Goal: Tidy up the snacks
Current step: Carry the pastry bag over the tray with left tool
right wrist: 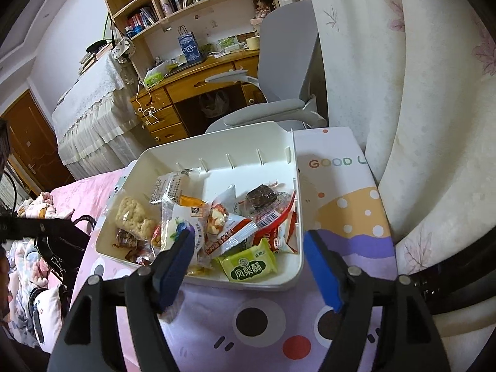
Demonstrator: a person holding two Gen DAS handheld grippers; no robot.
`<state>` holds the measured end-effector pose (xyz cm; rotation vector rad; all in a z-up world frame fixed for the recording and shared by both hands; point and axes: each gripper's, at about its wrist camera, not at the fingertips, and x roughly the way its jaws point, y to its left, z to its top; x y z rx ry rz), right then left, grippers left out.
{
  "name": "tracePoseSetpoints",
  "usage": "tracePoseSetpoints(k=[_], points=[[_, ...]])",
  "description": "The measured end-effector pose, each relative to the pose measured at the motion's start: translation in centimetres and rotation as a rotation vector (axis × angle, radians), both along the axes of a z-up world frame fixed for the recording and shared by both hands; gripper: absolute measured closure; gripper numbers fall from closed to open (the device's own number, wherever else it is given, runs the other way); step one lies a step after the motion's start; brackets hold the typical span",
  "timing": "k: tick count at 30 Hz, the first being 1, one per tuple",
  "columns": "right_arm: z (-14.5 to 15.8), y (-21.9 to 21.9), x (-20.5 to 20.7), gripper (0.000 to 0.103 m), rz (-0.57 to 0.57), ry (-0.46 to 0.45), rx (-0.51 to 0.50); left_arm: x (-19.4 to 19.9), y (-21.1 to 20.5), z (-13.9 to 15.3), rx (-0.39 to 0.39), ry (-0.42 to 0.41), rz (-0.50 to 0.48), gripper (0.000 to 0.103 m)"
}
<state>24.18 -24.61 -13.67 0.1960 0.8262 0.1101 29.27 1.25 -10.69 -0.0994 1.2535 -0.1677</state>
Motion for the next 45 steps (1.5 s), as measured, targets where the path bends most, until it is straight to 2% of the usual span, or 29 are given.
tracePoseSetpoints(k=[7, 10, 18, 23, 28, 36, 45], points=[[0.4, -0.2, -1.0, 0.027, -0.002, 0.045, 0.009, -1.7, 0.0, -3.6, 0.009, 0.091, -0.003, 0.017], [0.2, -0.1, -1.4, 0.023, 0.011, 0.079, 0.011, -2.0, -0.3, -5.8, 0.011, 0.147, -0.012, 0.015], [-2.0, -0.5, -3.1, 0.023, -0.017, 0.181, 0.008, -2.0, -1.5, -11.2, 0.034, 0.219, -0.029, 0.015], [-4.0, -0.8, -4.3, 0.023, -0.030, 0.253, 0.019, -1.5, -2.3, -13.6, 0.082, 0.212, -0.041, 0.015], [-5.6, -1.0, -4.8, 0.023, -0.030, 0.296, 0.018, -1.1, -2.3, -15.2, 0.081, 0.210, -0.024, 0.015], [-6.2, -1.1, -5.1, 0.023, -0.024, 0.301, 0.021, -0.7, -2.4, -17.0, 0.125, 0.208, -0.018, 0.015], [-6.1, -1.1, -4.8, 0.023, -0.026, 0.298, 0.038, -1.3, -2.4, -17.8, 0.144, 0.210, -0.046, 0.032]])
